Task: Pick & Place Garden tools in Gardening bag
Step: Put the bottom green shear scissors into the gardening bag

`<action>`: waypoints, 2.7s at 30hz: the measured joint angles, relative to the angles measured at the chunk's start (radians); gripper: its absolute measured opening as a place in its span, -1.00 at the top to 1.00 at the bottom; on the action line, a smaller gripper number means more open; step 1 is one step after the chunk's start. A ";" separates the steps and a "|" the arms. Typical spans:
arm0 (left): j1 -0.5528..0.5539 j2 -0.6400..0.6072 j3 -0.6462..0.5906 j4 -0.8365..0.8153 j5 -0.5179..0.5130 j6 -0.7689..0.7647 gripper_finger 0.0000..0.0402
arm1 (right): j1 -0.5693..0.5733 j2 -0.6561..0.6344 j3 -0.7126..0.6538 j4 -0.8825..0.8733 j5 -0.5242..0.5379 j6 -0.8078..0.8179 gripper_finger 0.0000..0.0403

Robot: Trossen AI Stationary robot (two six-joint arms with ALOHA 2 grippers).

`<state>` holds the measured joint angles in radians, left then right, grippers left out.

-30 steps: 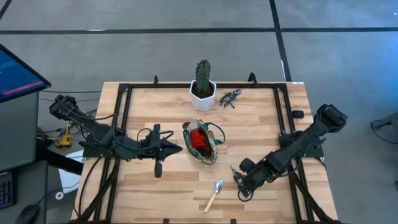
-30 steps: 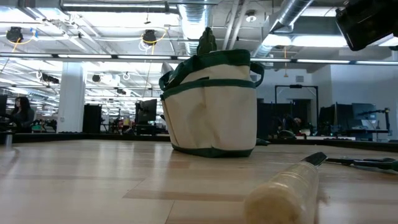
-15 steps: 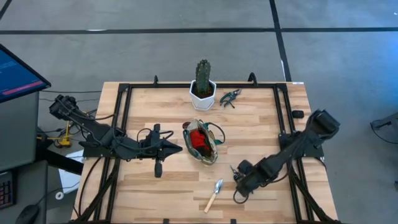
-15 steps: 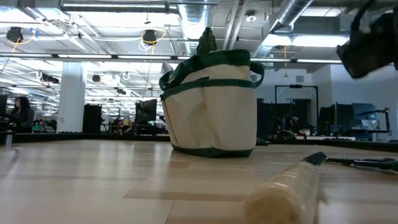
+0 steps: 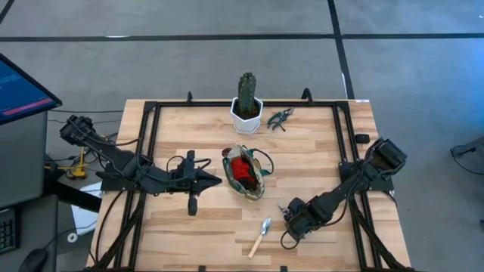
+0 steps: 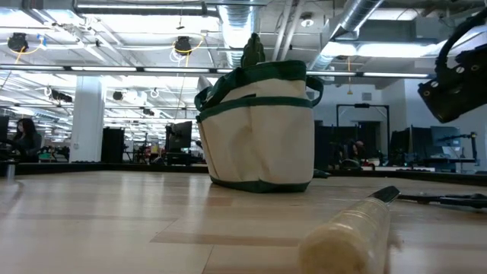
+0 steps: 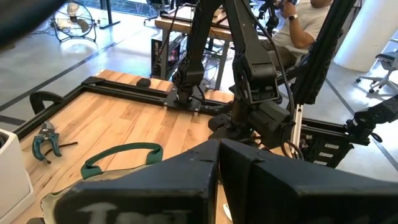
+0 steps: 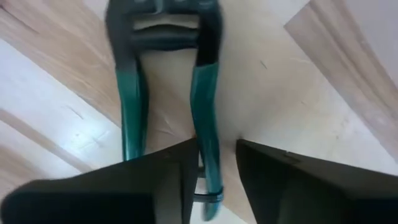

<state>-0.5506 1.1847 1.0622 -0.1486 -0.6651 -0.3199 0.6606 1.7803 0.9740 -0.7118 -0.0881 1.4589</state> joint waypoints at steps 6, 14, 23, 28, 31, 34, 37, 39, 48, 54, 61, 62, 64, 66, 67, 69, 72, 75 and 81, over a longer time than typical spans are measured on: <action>0.000 0.000 0.000 0.000 0.000 0.000 0.98 | 0.000 -0.005 -0.002 -0.016 0.006 -0.024 0.78; 0.000 0.000 0.000 0.000 0.000 0.000 0.98 | 0.000 0.004 0.044 -0.090 0.018 -0.114 0.91; 0.007 0.000 0.000 0.001 0.000 -0.035 0.96 | -0.008 0.002 0.154 -0.308 0.042 -0.234 0.92; 0.048 0.000 0.000 0.003 0.000 -0.134 0.91 | -0.013 0.001 0.247 -0.497 0.110 -0.301 0.92; 0.086 0.000 0.000 0.003 0.000 -0.205 0.86 | -0.024 0.001 0.313 -0.622 0.164 -0.339 0.92; 0.131 0.000 0.000 0.005 0.033 -0.255 0.79 | -0.035 0.001 0.387 -0.763 0.246 -0.370 0.92; 0.182 0.000 0.000 0.004 0.133 -0.303 0.71 | -0.046 -0.002 0.460 -0.867 0.333 -0.397 0.92; 0.215 0.000 0.000 0.005 0.209 -0.350 0.65 | -0.055 -0.015 0.491 -0.841 0.398 -0.451 0.92; 0.312 0.003 0.000 0.000 0.404 -0.475 0.41 | -0.094 -0.060 0.623 -0.860 0.546 -0.517 0.92; 0.348 0.003 0.000 0.000 0.413 -0.566 0.29 | -0.131 -0.060 0.708 -0.859 0.546 -0.629 0.92; 0.378 0.008 0.000 0.001 0.490 -0.634 0.22 | -0.187 -0.059 0.801 -0.859 0.565 -0.755 0.92; 0.381 0.012 0.000 0.002 0.494 -0.638 0.22 | -0.197 -0.059 0.809 -0.857 0.565 -0.775 0.92; 0.383 0.026 0.000 0.000 0.511 -0.650 0.22 | -0.217 -0.059 0.819 -0.852 0.566 -0.804 0.92; 0.383 0.048 0.000 0.001 0.515 -0.656 0.22 | -0.234 -0.059 0.824 -0.851 0.569 -0.819 0.92; 0.383 0.062 0.000 0.002 0.516 -0.657 0.22 | -0.242 -0.059 0.826 -0.849 0.569 -0.830 0.92; 0.383 0.094 0.000 -0.001 0.517 -0.663 0.22 | -0.253 -0.059 0.826 -0.839 0.570 -0.853 0.92; 0.391 0.148 0.000 0.008 0.537 -0.709 0.22 | -0.261 -0.059 0.826 -0.809 0.568 -0.888 0.92; 0.406 0.200 0.000 0.076 0.575 -0.753 0.23 | -0.262 -0.058 0.826 -0.795 0.565 -0.894 0.92; 0.464 0.256 0.000 0.283 0.700 -0.850 0.23 | -0.254 -0.058 0.826 -0.799 0.561 -0.914 0.92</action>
<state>-0.0862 1.4410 1.0622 0.1346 0.0346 -1.1696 0.4063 1.7222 1.8004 -1.5111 0.4733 0.5447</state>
